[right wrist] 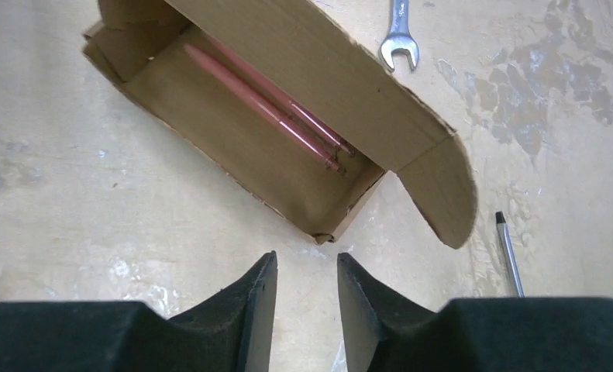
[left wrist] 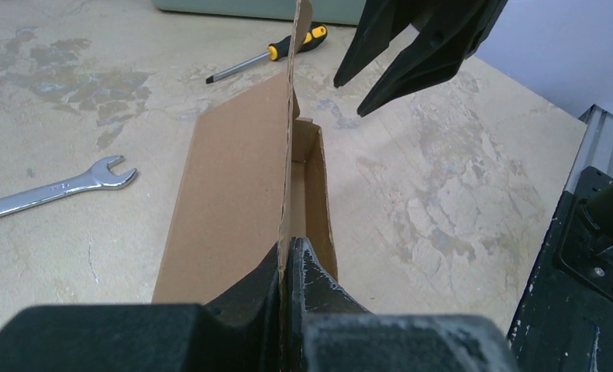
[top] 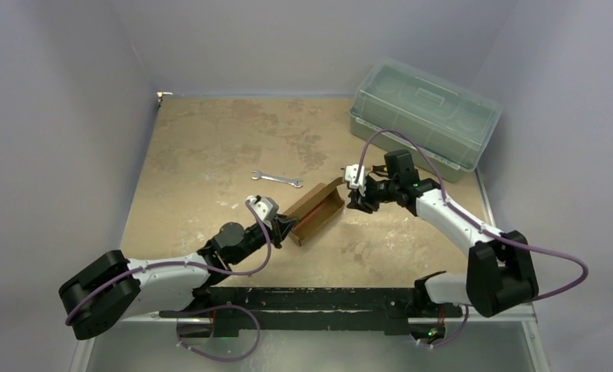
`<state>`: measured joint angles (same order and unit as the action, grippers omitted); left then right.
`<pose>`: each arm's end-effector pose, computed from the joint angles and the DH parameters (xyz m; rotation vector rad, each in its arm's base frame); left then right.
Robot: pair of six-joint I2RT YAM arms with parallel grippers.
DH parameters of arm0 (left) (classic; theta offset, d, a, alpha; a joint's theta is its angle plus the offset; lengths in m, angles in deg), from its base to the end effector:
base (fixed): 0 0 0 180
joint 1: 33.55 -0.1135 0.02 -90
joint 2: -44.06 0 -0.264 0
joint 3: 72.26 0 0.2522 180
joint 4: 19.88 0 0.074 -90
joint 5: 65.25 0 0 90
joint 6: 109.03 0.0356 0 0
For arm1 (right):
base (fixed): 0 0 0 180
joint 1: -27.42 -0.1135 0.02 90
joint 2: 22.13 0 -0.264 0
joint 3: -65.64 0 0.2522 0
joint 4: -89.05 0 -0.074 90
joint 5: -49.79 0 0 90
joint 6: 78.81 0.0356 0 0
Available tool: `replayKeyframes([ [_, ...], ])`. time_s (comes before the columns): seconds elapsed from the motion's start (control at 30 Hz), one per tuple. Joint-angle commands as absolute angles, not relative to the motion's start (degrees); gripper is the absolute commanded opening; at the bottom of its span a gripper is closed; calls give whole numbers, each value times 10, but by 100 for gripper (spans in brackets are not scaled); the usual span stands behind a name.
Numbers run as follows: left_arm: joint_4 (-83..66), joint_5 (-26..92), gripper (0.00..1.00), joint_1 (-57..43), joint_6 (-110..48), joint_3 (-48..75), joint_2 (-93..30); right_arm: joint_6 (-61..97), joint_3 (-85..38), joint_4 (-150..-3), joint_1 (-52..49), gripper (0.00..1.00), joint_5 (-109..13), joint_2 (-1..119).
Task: Fold the paper box
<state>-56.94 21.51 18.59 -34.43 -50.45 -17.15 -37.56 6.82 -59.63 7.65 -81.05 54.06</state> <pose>0.1226 -0.1545 0.1803 0.4864 1.6096 -0.8574 0.2409 0.1113 0.2188 -1.5049 1.6569 0.5899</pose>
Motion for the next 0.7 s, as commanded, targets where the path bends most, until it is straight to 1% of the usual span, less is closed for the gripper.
replayKeyframes([
  [0.0, -556, 225, 0, 183, -331, -482, -164, -401, 34, -557, 94, 39, -856, 497],
  [0.17, -545, 242, 0, 184, -329, -471, -170, -473, 9, -474, 136, 41, -913, 484],
  [0.27, -527, 251, 0, 183, -330, -461, -176, -525, -20, -405, 141, 50, -928, 488],
  [0.37, -515, 262, 0, 183, -336, -456, -181, -555, -45, -354, 142, 62, -966, 494],
  [0.5, -502, 271, 0, 183, -345, -450, -187, -541, -75, -334, 141, 70, -1009, 491],
  [0.53, -498, 273, 0, 184, -347, -448, -191, -524, -81, -345, 139, 74, -1013, 486],
  [0.57, -495, 275, 0, 184, -349, -444, -196, -498, -82, -361, 137, 82, -1014, 481],
  [0.6, -493, 277, 0, 183, -351, -442, -201, -469, -81, -381, 132, 97, -1009, 472],
  [0.67, -490, 282, 0, 184, -356, -437, -212, -444, -77, -406, 116, 99, -994, 463],
])
